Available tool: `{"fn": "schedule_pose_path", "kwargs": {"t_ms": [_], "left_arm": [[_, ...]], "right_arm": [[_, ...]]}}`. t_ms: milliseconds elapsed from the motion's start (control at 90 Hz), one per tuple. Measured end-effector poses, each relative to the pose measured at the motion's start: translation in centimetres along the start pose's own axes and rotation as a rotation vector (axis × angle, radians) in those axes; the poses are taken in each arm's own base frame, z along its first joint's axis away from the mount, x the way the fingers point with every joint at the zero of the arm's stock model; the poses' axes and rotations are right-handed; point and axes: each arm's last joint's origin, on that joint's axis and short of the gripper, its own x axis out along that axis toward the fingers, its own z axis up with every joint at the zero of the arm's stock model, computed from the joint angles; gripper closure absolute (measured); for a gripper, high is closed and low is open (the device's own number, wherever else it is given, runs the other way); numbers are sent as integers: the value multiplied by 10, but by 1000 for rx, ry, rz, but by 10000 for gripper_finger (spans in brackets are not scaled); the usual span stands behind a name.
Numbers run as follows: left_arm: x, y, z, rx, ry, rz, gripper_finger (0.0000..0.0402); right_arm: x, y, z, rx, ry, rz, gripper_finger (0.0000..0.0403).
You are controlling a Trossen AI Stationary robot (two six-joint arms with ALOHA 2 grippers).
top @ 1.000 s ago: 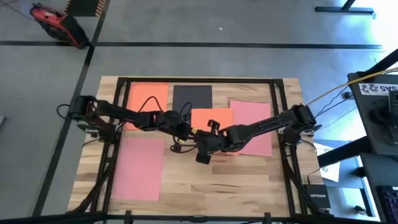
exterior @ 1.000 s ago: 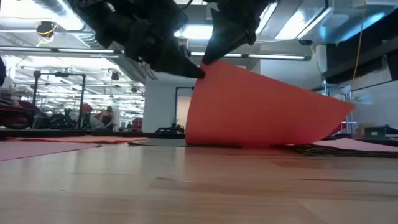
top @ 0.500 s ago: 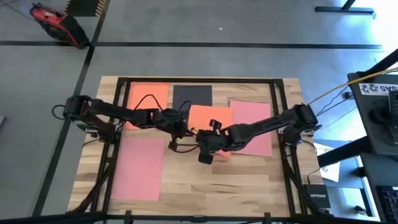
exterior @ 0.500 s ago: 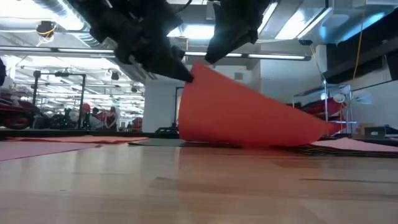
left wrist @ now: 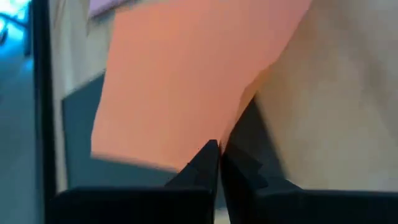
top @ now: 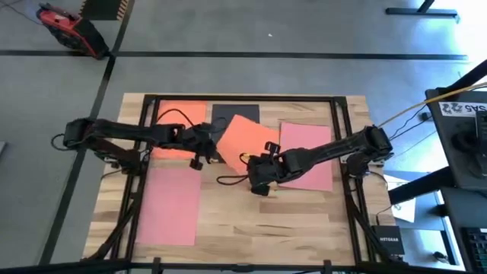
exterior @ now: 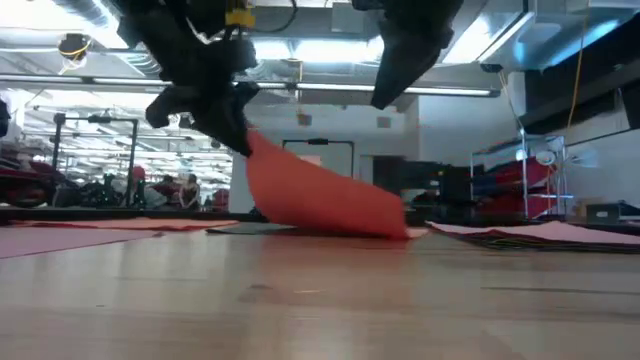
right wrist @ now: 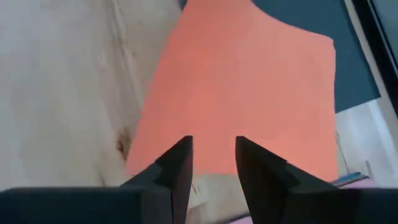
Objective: Organize paper
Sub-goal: Stack the orange color paper on top of the other orange color paper
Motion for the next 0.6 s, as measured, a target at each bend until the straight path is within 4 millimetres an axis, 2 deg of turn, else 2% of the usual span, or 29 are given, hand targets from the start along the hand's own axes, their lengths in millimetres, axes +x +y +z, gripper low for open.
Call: {"fn": "schedule_pose_path", "kwargs": {"t_ms": [256,400,600], "left_arm": [[-21,15,-26,-133,192,135,401],[-34,23,-39,-317,240,227,401],[-56,33,-54,-610,276,457,401]], "right_arm": [[5,-11,2,20,24,-23,292],[7,-17,4,34,33,-35,292],[11,-25,6,56,39,-47,292]]}}
